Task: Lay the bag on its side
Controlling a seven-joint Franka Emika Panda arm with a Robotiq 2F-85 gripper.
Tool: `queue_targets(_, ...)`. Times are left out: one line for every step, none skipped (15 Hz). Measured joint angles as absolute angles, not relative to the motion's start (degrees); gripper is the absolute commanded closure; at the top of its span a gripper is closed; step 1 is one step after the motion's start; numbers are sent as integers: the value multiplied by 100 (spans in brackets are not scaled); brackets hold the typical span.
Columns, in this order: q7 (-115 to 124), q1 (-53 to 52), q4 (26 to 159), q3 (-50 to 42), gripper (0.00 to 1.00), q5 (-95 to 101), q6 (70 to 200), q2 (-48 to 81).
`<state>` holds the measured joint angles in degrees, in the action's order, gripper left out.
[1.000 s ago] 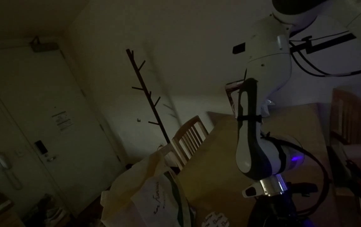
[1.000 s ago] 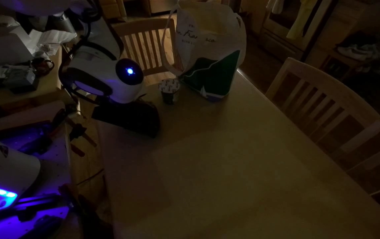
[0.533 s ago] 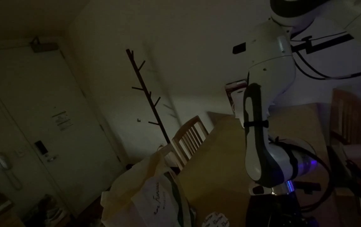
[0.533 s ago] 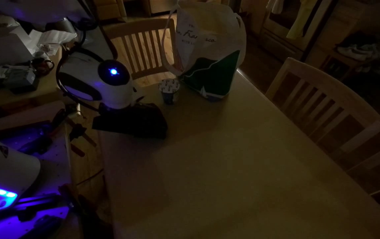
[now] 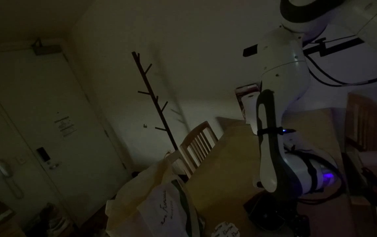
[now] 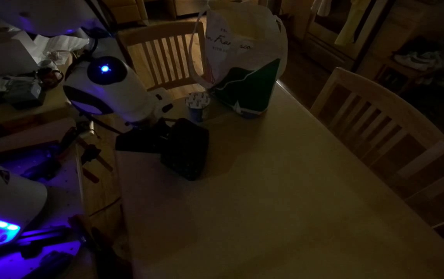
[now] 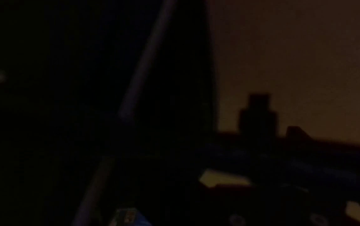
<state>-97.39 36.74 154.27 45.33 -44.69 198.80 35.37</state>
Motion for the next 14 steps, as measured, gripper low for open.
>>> queue_targets(-9632, 3721, 15419, 4544, 0, -4422, 19846, 3505)
queue_targets(-9530, 3749, 15416, 4544, 0, -4394, 19844, 3478)
queue_targets(-9440, 3779, 15413, 4547, 0, -4332, 19842, 3454)
queue_targets(-9347, 3812, 15412, 4555, 0, -4253, 19840, 3439)
queue_targets(-9278, 3823, 15410, 4555, 0, -4206, 19840, 3426)
queue_targets(-9217, 3823, 15410, 4551, 0, -4190, 19840, 3410)
queue_targets(-9147, 3800, 15410, 4528, 0, -4189, 19840, 3389)
queue_targets(-9089, 3752, 15410, 4486, 0, -4189, 19840, 3362)
queue_targets(-9075, 3719, 15413, 4467, 0, -4189, 19828, 3353)
queue_targets(-9075, 3708, 15433, 4479, 0, -4188, 19794, 3362)
queue_targets(-9075, 3659, 15476, 4466, 0, -4189, 19785, 3373)
queue_targets(-9075, 3570, 15521, 4419, 0, -4196, 19785, 3373)
queue_targets(-9071, 3433, 15548, 4336, 0, -4219, 19789, 3361)
queue_targets(-9059, 3291, 15559, 4257, 0, -4234, 19789, 3347)
